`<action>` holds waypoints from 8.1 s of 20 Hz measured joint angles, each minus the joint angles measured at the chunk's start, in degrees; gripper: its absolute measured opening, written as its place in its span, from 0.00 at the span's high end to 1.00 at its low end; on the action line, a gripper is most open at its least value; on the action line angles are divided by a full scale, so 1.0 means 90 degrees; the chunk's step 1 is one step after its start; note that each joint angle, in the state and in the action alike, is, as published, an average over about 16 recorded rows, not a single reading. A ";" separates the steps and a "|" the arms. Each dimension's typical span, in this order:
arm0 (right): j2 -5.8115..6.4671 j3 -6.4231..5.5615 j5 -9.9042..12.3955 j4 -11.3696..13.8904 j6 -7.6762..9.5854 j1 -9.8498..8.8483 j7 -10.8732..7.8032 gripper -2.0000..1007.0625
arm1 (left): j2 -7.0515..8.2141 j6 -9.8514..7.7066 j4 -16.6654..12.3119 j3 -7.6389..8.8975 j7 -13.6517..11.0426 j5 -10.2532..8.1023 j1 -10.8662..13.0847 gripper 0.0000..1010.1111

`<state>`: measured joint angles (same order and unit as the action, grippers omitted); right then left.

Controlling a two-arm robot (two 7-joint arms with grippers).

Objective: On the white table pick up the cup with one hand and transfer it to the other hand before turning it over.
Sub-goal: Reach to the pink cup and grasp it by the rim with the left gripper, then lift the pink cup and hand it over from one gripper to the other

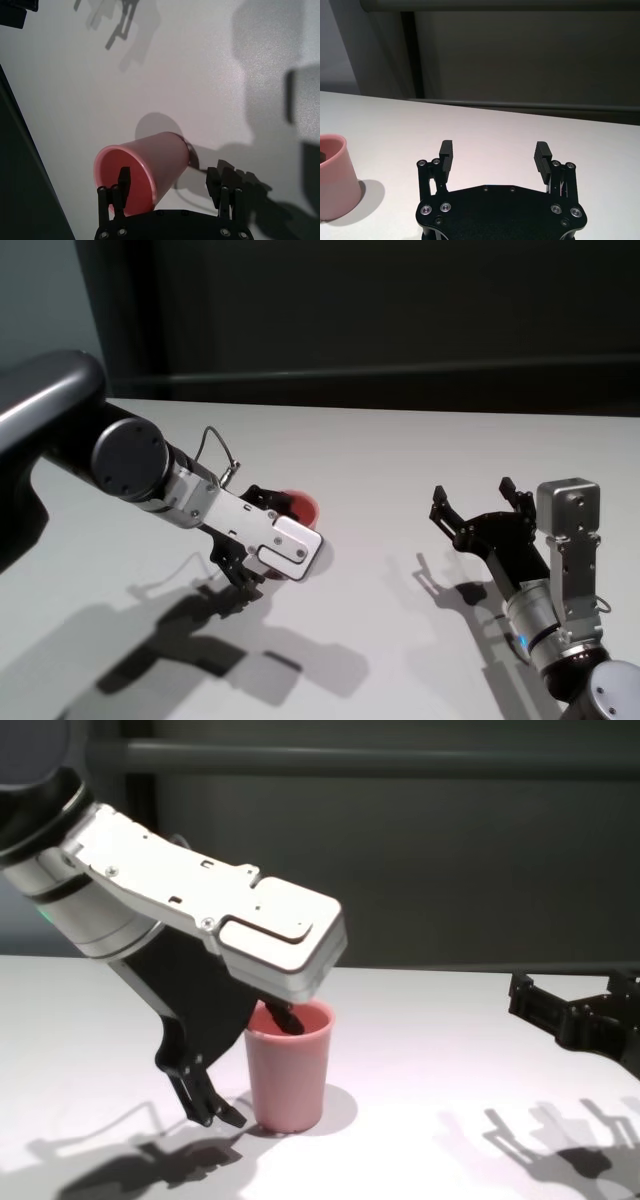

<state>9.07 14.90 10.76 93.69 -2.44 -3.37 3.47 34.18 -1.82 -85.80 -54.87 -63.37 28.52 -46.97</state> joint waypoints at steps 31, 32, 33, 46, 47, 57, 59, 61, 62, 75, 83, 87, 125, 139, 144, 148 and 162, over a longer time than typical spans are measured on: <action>0.0000 0.0000 0.0000 0.0000 0.0000 0.0000 0.0000 0.01 | 0.0115 0.0117 0.0064 -0.0228 0.0281 -0.0589 -0.0132 0.88; 0.0000 0.0000 0.0000 0.0000 0.0000 0.0000 0.0000 0.01 | 0.0120 0.0119 0.0070 -0.0199 0.0327 -0.0650 -0.0120 0.90; 0.0000 0.0000 0.0000 0.0000 0.0000 0.0000 0.0000 0.01 | 0.0125 0.0123 0.0077 -0.0166 0.0376 -0.0714 -0.0107 0.91; 0.0000 0.0000 0.0000 0.0000 0.0000 0.0000 0.0000 0.01 | 0.0103 0.0317 0.0352 0.0812 0.1426 -0.2235 0.0432 0.95; 0.0000 0.0000 0.0000 0.0000 0.0000 0.0000 0.0000 0.01 | 0.0085 0.0348 0.0390 0.0917 0.1506 -0.2401 0.0498 0.95; 0.0000 0.0000 0.0000 0.0000 0.0000 0.0000 0.0000 0.01 | -0.0254 0.0725 0.0913 0.1871 0.1885 -0.4217 0.1118 0.95; 0.0000 0.0000 0.0000 0.0000 0.0000 0.0000 0.0000 0.01 | -0.0345 0.0803 0.1044 0.2003 0.1865 -0.4556 0.1193 0.95; 0.0000 0.0000 0.0000 0.0000 0.0000 0.0000 0.0000 0.01 | -0.0437 0.0875 0.1176 0.2104 0.1823 -0.4856 0.1239 0.95; 0.0000 0.0000 0.0000 0.0000 0.0000 0.0000 0.0000 0.01 | -0.0482 0.0909 0.1242 0.2146 0.1798 -0.4994 0.1253 0.95; 0.0000 0.0000 0.0000 0.0000 0.0000 0.0000 0.0000 0.01 | -0.1158 0.1264 0.2182 0.2273 0.1347 -0.6170 0.1017 0.95; 0.0000 0.0000 0.0000 0.0000 0.0000 0.0000 0.0000 0.01 | -0.1548 0.1403 0.2671 0.2164 0.1106 -0.6510 0.0759 0.95; 0.0000 0.0000 0.0000 0.0000 0.0000 0.0000 0.0000 0.01 | -0.1700 0.1439 0.2838 0.2133 0.1027 -0.6650 0.0671 0.95; 0.0000 0.0000 0.0000 0.0000 0.0000 0.0000 0.0000 0.01 | -0.2406 0.1467 0.3654 0.1909 0.0895 -0.6896 0.0282 0.95; 0.0010 0.0005 -0.0041 0.0021 0.0006 0.0000 -0.0021 0.01 | -0.2399 0.1461 0.3653 0.1937 0.0829 -0.6959 0.0288 0.95; 0.0046 -0.0010 -0.0147 0.0080 0.0058 -0.0013 -0.0075 0.01 | -0.2396 0.1460 0.3653 0.1942 0.0822 -0.6967 0.0290 0.95; 0.0075 -0.0089 -0.0148 0.0179 0.0103 -0.0056 -0.0208 0.01 | -0.2395 0.1458 0.3653 0.1944 0.0819 -0.6971 0.0291 0.95; -0.0085 -0.0746 0.0984 0.0706 -0.0027 -0.0302 -0.1129 0.01 | -0.2393 0.1455 0.3652 0.1949 0.0812 -0.6980 0.0293 0.95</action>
<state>8.30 8.19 19.62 100.05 -2.69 -6.09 -6.69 12.64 11.28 -52.93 -37.33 -56.06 -34.30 -44.33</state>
